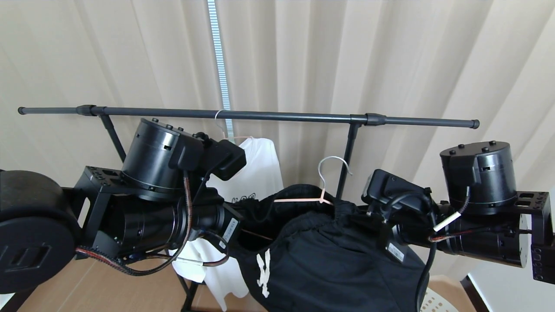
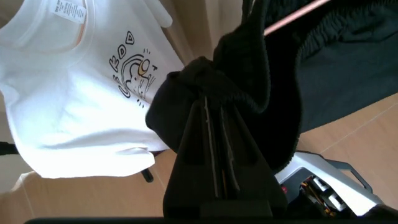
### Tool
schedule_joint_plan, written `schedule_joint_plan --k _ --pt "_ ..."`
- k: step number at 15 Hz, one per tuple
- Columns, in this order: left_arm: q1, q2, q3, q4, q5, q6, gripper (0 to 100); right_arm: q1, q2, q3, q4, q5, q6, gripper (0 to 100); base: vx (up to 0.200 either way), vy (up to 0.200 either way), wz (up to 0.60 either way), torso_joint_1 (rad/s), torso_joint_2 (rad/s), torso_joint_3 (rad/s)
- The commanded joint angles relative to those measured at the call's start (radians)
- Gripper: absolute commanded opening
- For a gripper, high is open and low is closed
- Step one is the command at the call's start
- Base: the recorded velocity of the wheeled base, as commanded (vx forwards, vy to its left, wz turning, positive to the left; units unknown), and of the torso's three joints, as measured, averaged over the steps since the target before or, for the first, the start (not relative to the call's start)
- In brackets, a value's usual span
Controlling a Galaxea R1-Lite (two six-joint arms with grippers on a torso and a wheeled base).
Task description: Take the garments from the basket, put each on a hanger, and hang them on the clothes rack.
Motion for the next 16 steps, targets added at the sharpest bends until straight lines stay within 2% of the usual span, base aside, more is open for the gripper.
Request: schedule_joint_plan --k 1,7,13,16 --pt "-0.006 -0.017 0.002 0.012 0.000 -0.014 0 0.001 -0.004 -0.002 -0.003 0.001 0.018 0 0.000 0.000 0.00 0.000 0.00 0.000" --pt "-0.033 -0.017 0.008 0.080 0.000 -0.157 0 0.001 -0.004 -0.002 -0.075 0.024 0.104 0 0.000 0.000 0.00 0.000 0.00 0.000" --pt "-0.078 0.005 -0.001 0.081 0.000 -0.333 0 0.010 -0.004 0.011 -0.140 0.050 0.130 0 0.000 0.000 0.00 0.000 0.00 0.000" --pt "-0.076 0.020 -0.032 0.077 0.000 -0.407 0 0.010 -0.004 0.025 -0.171 0.096 0.130 0 0.000 0.000 0.00 0.000 0.00 0.000"
